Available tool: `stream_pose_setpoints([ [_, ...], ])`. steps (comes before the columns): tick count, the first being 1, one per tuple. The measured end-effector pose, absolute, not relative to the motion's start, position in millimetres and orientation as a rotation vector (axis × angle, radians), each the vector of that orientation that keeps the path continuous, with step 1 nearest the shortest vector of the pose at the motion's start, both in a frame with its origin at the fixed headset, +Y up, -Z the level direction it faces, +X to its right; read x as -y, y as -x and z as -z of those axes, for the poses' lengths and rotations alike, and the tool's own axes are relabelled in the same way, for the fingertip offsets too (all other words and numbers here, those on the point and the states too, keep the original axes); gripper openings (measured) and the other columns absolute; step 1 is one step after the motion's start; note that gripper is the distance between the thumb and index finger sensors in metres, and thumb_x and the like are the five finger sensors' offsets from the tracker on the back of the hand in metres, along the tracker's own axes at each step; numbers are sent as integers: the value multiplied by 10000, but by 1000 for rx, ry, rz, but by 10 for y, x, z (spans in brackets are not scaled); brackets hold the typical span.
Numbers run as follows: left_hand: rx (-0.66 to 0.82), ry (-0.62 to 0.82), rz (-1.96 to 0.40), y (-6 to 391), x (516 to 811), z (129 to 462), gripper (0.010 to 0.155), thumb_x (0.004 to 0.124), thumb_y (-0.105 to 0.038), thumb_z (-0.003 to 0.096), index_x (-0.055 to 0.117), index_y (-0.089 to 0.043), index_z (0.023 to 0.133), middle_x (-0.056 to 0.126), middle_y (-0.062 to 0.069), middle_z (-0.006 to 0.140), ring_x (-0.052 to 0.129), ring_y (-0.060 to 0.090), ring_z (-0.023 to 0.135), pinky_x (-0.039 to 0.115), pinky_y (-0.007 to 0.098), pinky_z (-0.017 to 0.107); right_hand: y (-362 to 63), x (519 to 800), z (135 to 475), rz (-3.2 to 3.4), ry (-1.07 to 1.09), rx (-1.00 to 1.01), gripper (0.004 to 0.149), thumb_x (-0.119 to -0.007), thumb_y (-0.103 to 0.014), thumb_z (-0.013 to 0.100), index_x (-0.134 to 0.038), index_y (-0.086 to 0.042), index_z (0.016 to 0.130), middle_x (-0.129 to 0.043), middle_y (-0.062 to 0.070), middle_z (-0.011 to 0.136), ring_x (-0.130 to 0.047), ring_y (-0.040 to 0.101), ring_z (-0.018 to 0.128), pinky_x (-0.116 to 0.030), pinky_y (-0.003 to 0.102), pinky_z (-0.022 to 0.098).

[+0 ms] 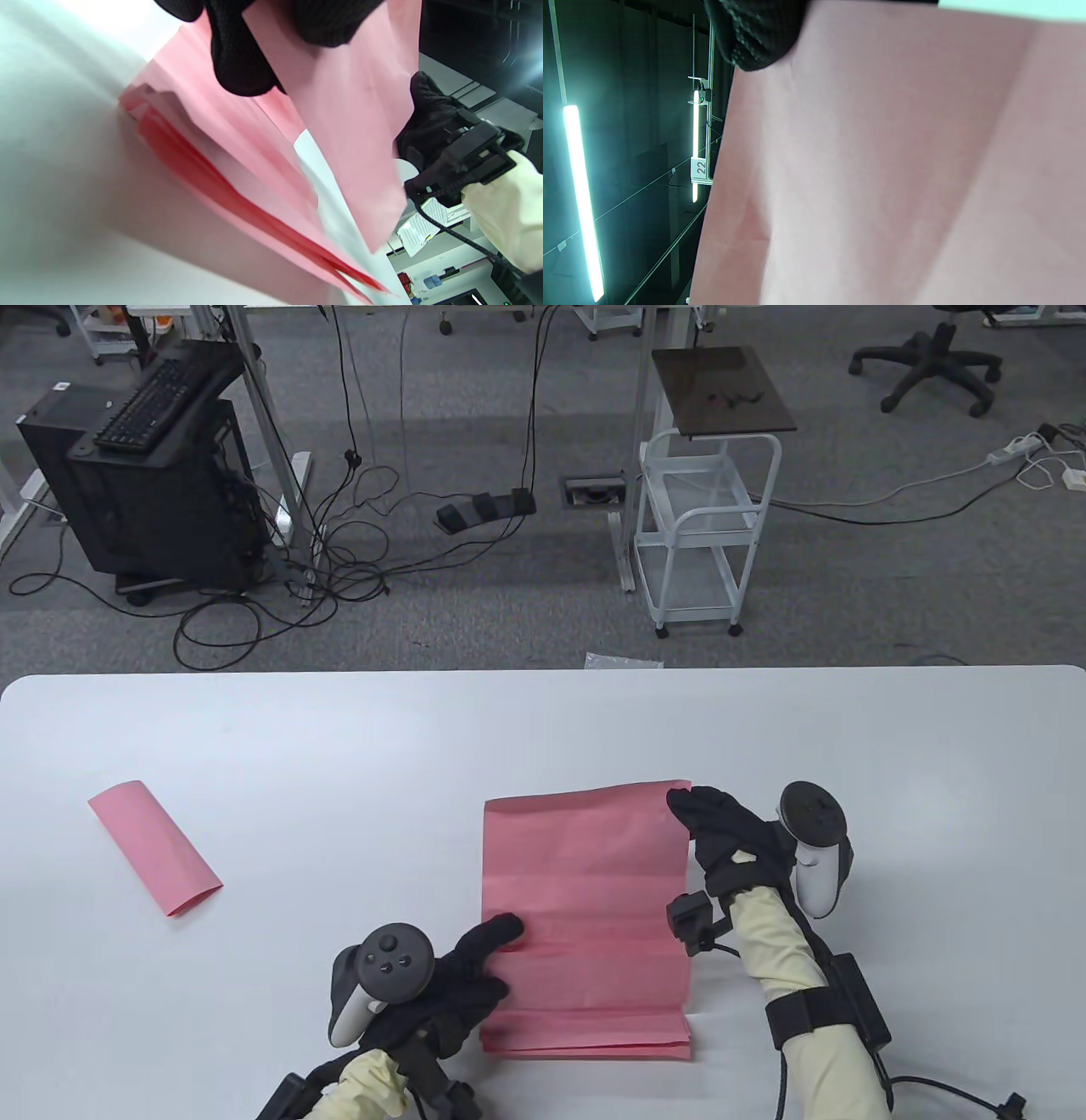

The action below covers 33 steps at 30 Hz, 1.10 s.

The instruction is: Unfold complexly folded papers and stack

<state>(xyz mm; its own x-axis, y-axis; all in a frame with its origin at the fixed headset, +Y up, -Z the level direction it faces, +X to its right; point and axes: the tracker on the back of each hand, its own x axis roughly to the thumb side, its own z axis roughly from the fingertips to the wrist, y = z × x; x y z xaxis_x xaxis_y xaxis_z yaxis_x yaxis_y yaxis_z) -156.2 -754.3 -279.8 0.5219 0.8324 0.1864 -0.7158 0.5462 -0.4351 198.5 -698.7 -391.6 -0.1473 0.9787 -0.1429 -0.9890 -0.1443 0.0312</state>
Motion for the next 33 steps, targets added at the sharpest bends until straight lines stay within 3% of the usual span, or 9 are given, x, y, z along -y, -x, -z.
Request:
stream_pose_setpoints([
  [3, 390, 321, -929, 1567, 7572, 2803, 798, 770, -228, 517, 219, -406, 1066, 856, -48, 904, 898, 249, 868, 479, 520, 791, -1981, 6994, 3914, -1718, 100, -134, 389, -765, -353, 485, -888, -74, 726, -953, 64, 540, -884, 308, 706, -419, 625, 724],
  [5, 388, 296, -896, 1577, 7564, 2802, 590, 771, -237, 519, 531, -357, 1044, 876, -31, 904, 908, 250, 863, 477, 523, 789, -1977, 7006, 3910, -1727, 100, -138, 388, -764, -353, 486, -887, -75, 727, -953, 62, 541, -885, 306, 706, -420, 624, 724],
  [7, 377, 233, -860, 1581, 7547, 2782, 370, 754, -288, 534, 785, -301, 902, 813, 25, 988, 828, 308, 941, 445, 541, 787, -1977, 7029, 3908, -1731, 106, -141, 388, -762, -353, 487, -887, -76, 727, -954, 64, 541, -885, 307, 706, -421, 625, 723],
  [9, 398, 216, -825, 1557, 7537, 2757, 372, 739, -335, 548, 776, -299, 917, 271, 200, 1193, 311, 506, 1072, 216, 638, 745, -1982, 7067, 3909, -1728, 122, -142, 389, -762, -353, 486, -886, -75, 728, -954, 63, 541, -886, 308, 704, -421, 624, 723],
  [11, 434, 171, -785, 1555, 7527, 2746, 392, 693, -353, 567, 698, -330, 958, -63, 74, 1151, 8, 447, 1039, 96, 607, 735, -1987, 7111, 3912, -1737, 137, -142, 389, -762, -352, 487, -887, -74, 728, -953, 64, 542, -886, 308, 704, -422, 625, 722],
  [12, 462, 167, -763, 1546, 7512, 2745, 383, 698, -341, 566, 716, -310, 947, -85, -6, 1143, -57, 401, 1032, 58, 591, 734, -1986, 7142, 3913, -1745, 146, -143, 388, -763, -352, 486, -886, -75, 728, -954, 64, 540, -886, 308, 704, -421, 624, 723],
  [28, 519, 519, -649, 1397, 7755, 2801, 487, 625, -445, 585, 807, -142, 921, 164, 130, 1202, -92, 432, 1010, -32, 596, 665, -1881, 7424, 3955, -1788, 170, -190, 391, -763, -352, 485, -886, -71, 728, -955, 67, 540, -888, 311, 698, -424, 626, 719],
  [30, 528, 521, -569, 1347, 7762, 2799, 414, 668, -362, 578, 728, -181, 946, 137, 135, 1194, -60, 428, 1019, -18, 594, 671, -1873, 7431, 3964, -1792, 169, -196, 392, -762, -353, 486, -885, -73, 731, -955, 66, 543, -886, 312, 701, -422, 627, 719],
  [33, 526, 572, -476, 1296, 7828, 2783, 565, 667, -376, 584, 395, -328, 1077, 28, 89, 1173, -69, 418, 1020, -23, 592, 670, -1858, 7450, 3978, -1792, 177, -204, 397, -760, -354, 487, -881, -77, 744, -954, 71, 560, -878, 318, 714, -417, 626, 721],
])
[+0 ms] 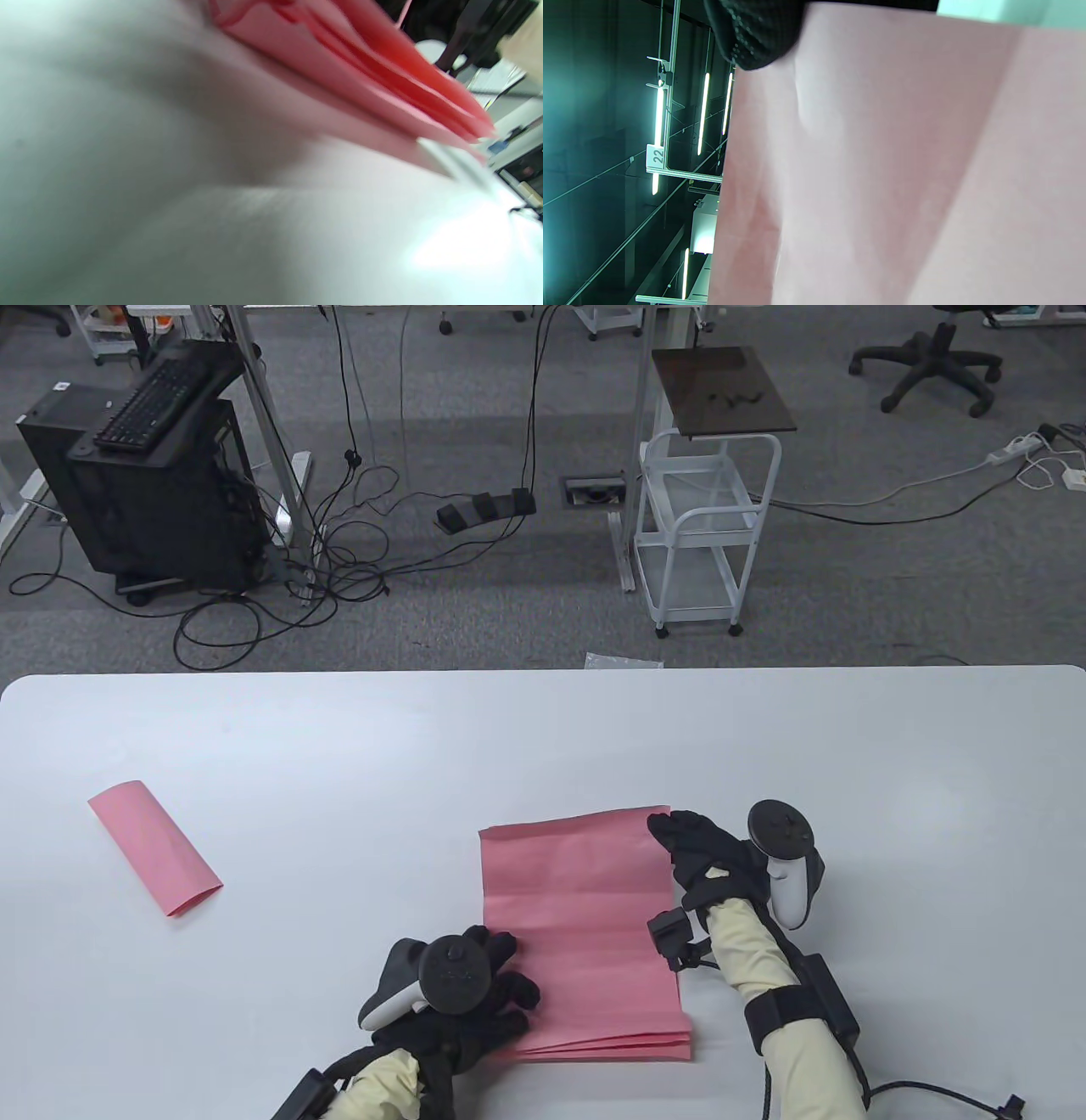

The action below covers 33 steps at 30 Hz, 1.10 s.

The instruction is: Unfold complexly folded papers and stack

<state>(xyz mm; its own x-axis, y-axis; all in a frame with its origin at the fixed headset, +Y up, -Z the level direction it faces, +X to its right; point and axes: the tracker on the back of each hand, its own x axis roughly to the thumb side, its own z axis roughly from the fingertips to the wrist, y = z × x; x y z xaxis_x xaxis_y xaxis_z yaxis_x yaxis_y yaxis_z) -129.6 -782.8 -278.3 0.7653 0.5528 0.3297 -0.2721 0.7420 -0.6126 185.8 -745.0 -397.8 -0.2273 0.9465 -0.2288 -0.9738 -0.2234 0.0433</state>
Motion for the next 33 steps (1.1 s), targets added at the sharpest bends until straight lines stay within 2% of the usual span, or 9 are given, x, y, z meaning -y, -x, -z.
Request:
stream_pose_setpoints([
  [3, 492, 656, -413, 1275, 7927, 2786, 801, 648, -483, 585, 77, -276, 1107, -124, 76, 1129, -149, 413, 995, -55, 596, 657, -1854, 7488, 3992, -1795, 199, -208, 406, -754, -354, 491, -871, -82, 770, -951, 77, 598, -862, 332, 738, -406, 628, 723],
  [7, 450, 751, -230, 1259, 8079, 2802, 876, 601, -598, 562, -49, -290, 1062, -243, -18, 1072, -251, 352, 961, -125, 576, 629, -1860, 7543, 4002, -1792, 219, -230, 450, -727, -357, 513, -801, -129, 894, -887, 111, 828, -750, 377, 876, -348, 630, 733],
  [10, 459, 757, -189, 1263, 8102, 2799, 887, 534, -658, 544, -117, -308, 1033, -295, -30, 1041, -288, 334, 941, -143, 565, 619, -1832, 7488, 3965, -1815, 165, -215, 641, -712, -365, 523, -447, -251, 1095, -401, 77, 1178, -180, 309, 1093, -110, 595, 740],
  [13, 462, 775, -171, 1269, 8122, 2799, 894, 509, -683, 533, -153, -323, 1014, -328, -44, 1020, -318, 315, 925, -164, 553, 609, -1718, 7368, 3834, -1998, -48, -216, 747, -721, -377, 518, -227, -368, 1078, -52, -94, 1174, 138, 125, 1021, 115, 493, 691],
  [17, 465, 790, -152, 1261, 8144, 2792, 929, 492, -718, 515, -201, -323, 992, -368, -42, 993, -355, 312, 901, -191, 554, 591, -1331, 7414, 3291, -2562, -606, -460, 700, -716, -458, 497, -390, -333, 1103, -211, -56, 1210, 35, 171, 1066, 114, 535, 658],
  [21, 464, 797, -143, 1258, 8141, 2785, 946, 488, -733, 503, -219, -325, 982, -385, -45, 982, -369, 306, 893, -202, 553, 586, -953, 7743, 2817, -2736, -918, -894, 772, -649, -547, 498, -225, -341, 1110, 34, -80, 1161, 132, 184, 1022, 133, 536, 639],
  [25, 458, 804, -132, 1257, 8145, 2774, 952, 471, -743, 492, -240, -331, 971, -404, -49, 971, -389, 296, 887, -218, 550, 584, -893, 7974, 2815, -2697, -829, -984, 771, -647, -551, 487, -171, -387, 1071, 26, -71, 1144, 118, 184, 1015, 127, 522, 644],
  [28, 454, 808, -133, 1259, 8140, 2771, 942, 464, -741, 494, -245, -340, 966, -409, -61, 965, -396, 283, 885, -224, 543, 581, -1090, 8010, 2890, -2635, -742, -1011, 733, -651, -565, 479, -190, -498, 1045, 24, -243, 1118, 113, 58, 1016, 144, 490, 653],
  [33, 450, 809, -134, 1261, 8138, 2768, 937, 462, -740, 494, -245, -346, 966, -409, -67, 965, -396, 275, 886, -223, 539, 581, -1562, 8006, 2903, -2653, -592, -1055, 715, -647, -570, 474, -184, -552, 1019, 31, -314, 1091, 121, -10, 1004, 151, 470, 661],
])
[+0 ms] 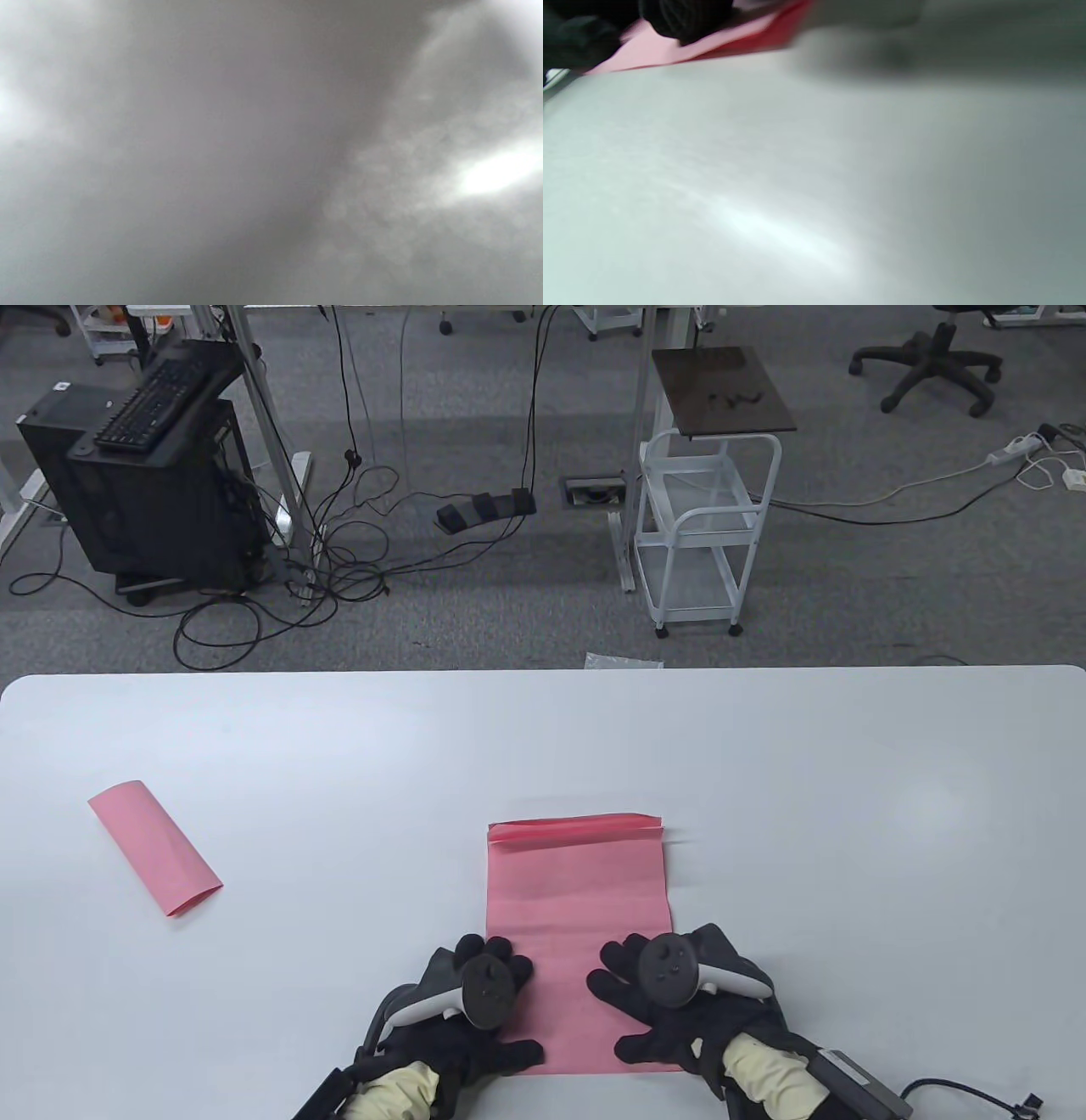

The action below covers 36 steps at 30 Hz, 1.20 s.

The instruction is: Unfold complexly folded papers and stack

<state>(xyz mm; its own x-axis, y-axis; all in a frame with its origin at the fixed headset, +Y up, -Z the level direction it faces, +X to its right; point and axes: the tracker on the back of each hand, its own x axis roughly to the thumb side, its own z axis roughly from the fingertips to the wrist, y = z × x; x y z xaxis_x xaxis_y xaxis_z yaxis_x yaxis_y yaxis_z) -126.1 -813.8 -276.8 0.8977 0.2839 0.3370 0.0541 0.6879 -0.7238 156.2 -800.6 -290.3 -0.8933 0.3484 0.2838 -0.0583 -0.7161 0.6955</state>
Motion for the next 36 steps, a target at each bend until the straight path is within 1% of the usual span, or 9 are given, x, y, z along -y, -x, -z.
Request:
stream_pose_setpoints([
  [4, 450, 808, -133, 1259, 8139, 2769, 937, 463, -738, 496, -244, -344, 967, -407, -65, 966, -395, 277, 887, -222, 541, 582, -1871, 8022, 2868, -2620, -461, -1026, 701, -652, -558, 482, -201, -562, 1019, 23, -333, 1091, 110, -28, 1009, 155, 461, 665],
  [8, 449, 807, -132, 1256, 8139, 2769, 939, 466, -735, 493, -243, -341, 967, -406, -60, 966, -393, 282, 887, -221, 545, 583, -1795, 7957, 2861, -2697, -499, -1010, 704, -654, -534, 488, -209, -515, 1033, 5, -256, 1121, 73, 53, 1035, 123, 479, 674],
  [11, 448, 807, -130, 1254, 8139, 2767, 941, 462, -736, 492, -248, -339, 964, -410, -58, 964, -397, 284, 885, -223, 547, 582, -1617, 7814, 2827, -2739, -608, -893, 721, -684, -491, 498, -308, -345, 1094, -96, -90, 1175, 41, 172, 1052, 89, 512, 680],
  [14, 449, 808, -129, 1253, 8139, 2766, 941, 462, -735, 492, -248, -337, 964, -411, -57, 963, -397, 285, 884, -224, 548, 581, -1310, 7784, 2787, -2643, -724, -841, 748, -684, -507, 489, -244, -388, 1082, -68, -113, 1169, 60, 158, 1050, 101, 511, 677],
  [19, 451, 809, -132, 1253, 8139, 2765, 942, 464, -733, 493, -247, -336, 965, -411, -56, 963, -398, 286, 884, -224, 548, 580, -986, 7914, 2982, -2659, -781, -952, 728, -697, -473, 490, -276, -383, 1078, -78, -117, 1161, 47, 143, 1045, 100, 499, 677],
  [22, 454, 807, -133, 1249, 8137, 2765, 943, 466, -729, 494, -246, -331, 965, -408, -52, 963, -395, 289, 884, -221, 551, 580, -1088, 7968, 3222, -2661, -714, -975, 696, -705, -516, 465, -304, -504, 1033, -75, -248, 1134, 6, 50, 1045, 103, 486, 685],
  [24, 456, 806, -133, 1247, 8137, 2765, 939, 466, -726, 496, -244, -329, 966, -408, -48, 964, -394, 291, 884, -220, 553, 580, -1227, 7990, 3371, -2620, -606, -973, 667, -701, -520, 470, -321, -535, 1018, -104, -325, 1114, -16, -24, 1042, 110, 463, 690],
  [31, 456, 805, -132, 1248, 8138, 2764, 938, 466, -725, 496, -244, -332, 968, -407, -52, 966, -391, 291, 887, -218, 552, 582, -1698, 7998, 3712, -2613, -280, -882, 609, -692, -511, 483, -369, -564, 997, -150, -320, 1118, -31, -35, 1046, 108, 453, 698],
  [36, 451, 804, -133, 1247, 8137, 2762, 937, 466, -725, 496, -243, -334, 968, -405, -55, 967, -391, 289, 888, -217, 551, 584, -1741, 7999, 3733, -2596, -223, -851, 595, -697, -496, 486, -400, -542, 1000, -158, -299, 1124, -37, -19, 1049, 104, 458, 699],
])
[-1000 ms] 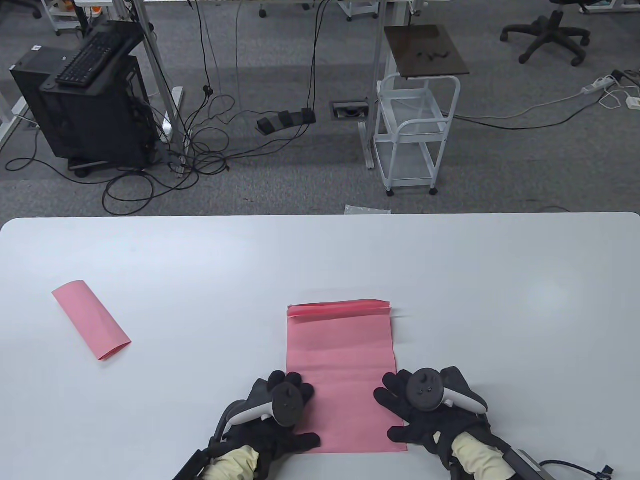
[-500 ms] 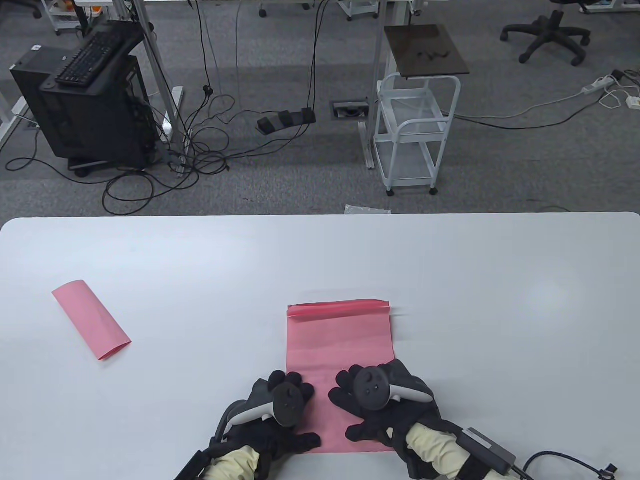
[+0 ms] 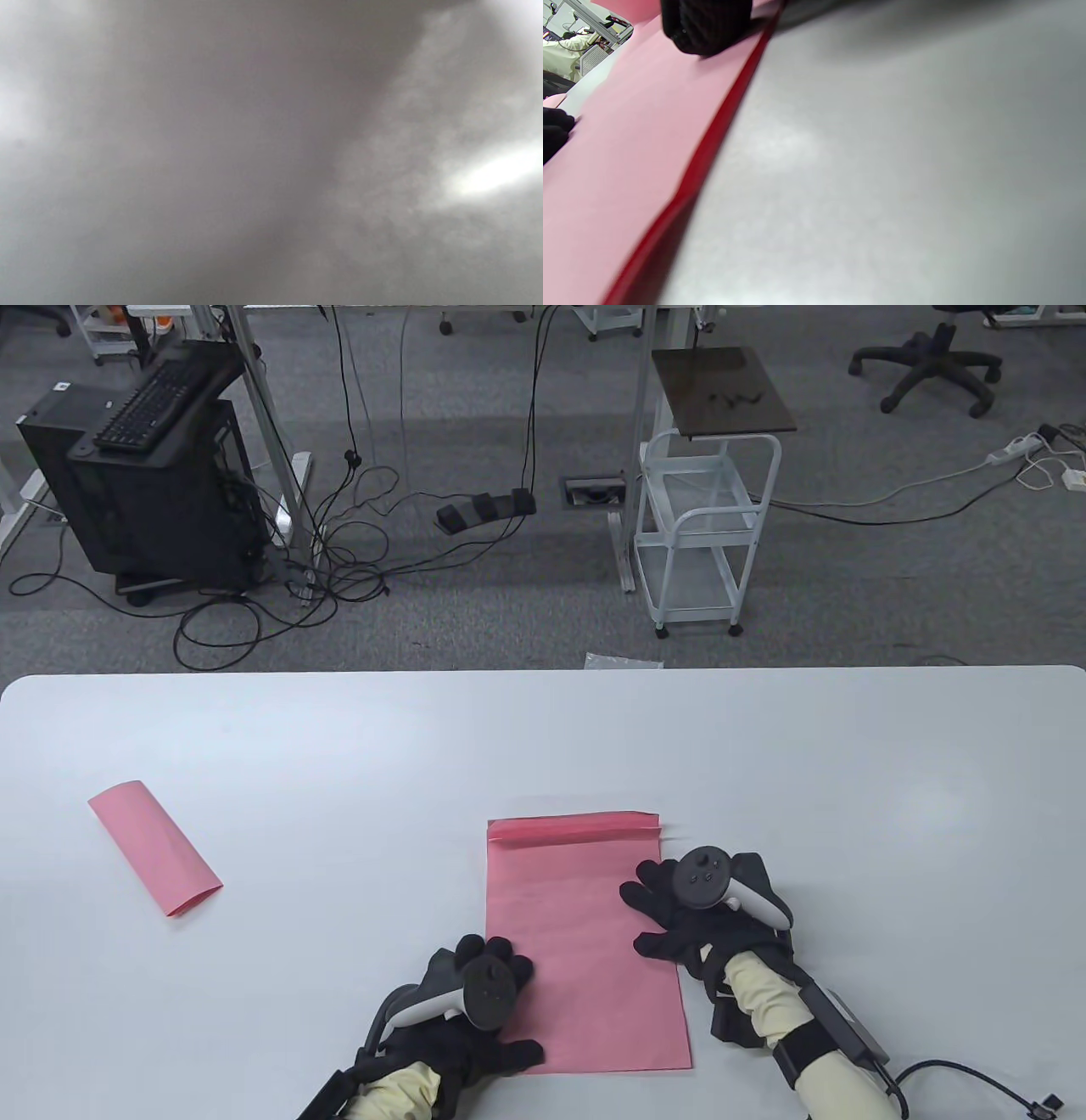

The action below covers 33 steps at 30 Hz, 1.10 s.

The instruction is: Unfold complexly folded papers and stack

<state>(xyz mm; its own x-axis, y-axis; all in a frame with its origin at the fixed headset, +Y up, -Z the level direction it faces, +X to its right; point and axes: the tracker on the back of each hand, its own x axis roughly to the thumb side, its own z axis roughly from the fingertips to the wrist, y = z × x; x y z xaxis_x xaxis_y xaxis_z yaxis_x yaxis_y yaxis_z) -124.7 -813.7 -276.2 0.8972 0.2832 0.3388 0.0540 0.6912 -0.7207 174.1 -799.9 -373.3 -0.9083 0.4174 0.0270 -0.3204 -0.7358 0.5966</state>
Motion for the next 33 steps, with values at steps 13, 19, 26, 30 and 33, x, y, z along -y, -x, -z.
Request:
stream_pose_setpoints([
  [13, 443, 802, -137, 1242, 8135, 2758, 938, 473, -723, 492, -237, -338, 969, -401, -57, 970, -390, 287, 891, -217, 553, 586, -976, 7936, 3469, -2677, -784, -926, 692, -680, -512, 489, -288, -456, 1055, -85, -219, 1152, 51, 61, 1050, 131, 491, 674],
  [19, 447, 801, -141, 1241, 8137, 2762, 935, 477, -720, 494, -231, -341, 971, -398, -57, 971, -387, 290, 891, -215, 555, 584, -1160, 8021, 4074, -2581, -443, -943, 595, -703, -506, 480, -393, -581, 982, -139, -328, 1115, 0, -26, 1034, 139, 456, 684],
  [26, 448, 801, -139, 1241, 8136, 2761, 932, 472, -719, 498, -234, -338, 972, -399, -55, 972, -387, 291, 891, -213, 556, 583, -1431, 8004, 4520, -2551, -116, -883, 556, -712, -500, 471, -457, -561, 962, -153, -382, 1094, -23, -87, 1028, 129, 433, 700],
  [30, 443, 800, -141, 1240, 8135, 2758, 930, 472, -719, 498, -234, -341, 973, -399, -56, 973, -386, 289, 892, -213, 556, 584, -1497, 8035, 4581, -2492, -35, -838, 571, -723, -487, 468, -456, -559, 968, -185, -360, 1100, -19, -99, 1027, 124, 432, 703],
  [33, 441, 801, -140, 1238, 8135, 2758, 931, 471, -721, 497, -235, -342, 971, -400, -58, 971, -388, 288, 891, -214, 555, 584, -1479, 8024, 4576, -2516, -38, -815, 577, -719, -479, 472, -452, -539, 980, -153, -368, 1107, -28, -74, 1036, 114, 447, 707],
])
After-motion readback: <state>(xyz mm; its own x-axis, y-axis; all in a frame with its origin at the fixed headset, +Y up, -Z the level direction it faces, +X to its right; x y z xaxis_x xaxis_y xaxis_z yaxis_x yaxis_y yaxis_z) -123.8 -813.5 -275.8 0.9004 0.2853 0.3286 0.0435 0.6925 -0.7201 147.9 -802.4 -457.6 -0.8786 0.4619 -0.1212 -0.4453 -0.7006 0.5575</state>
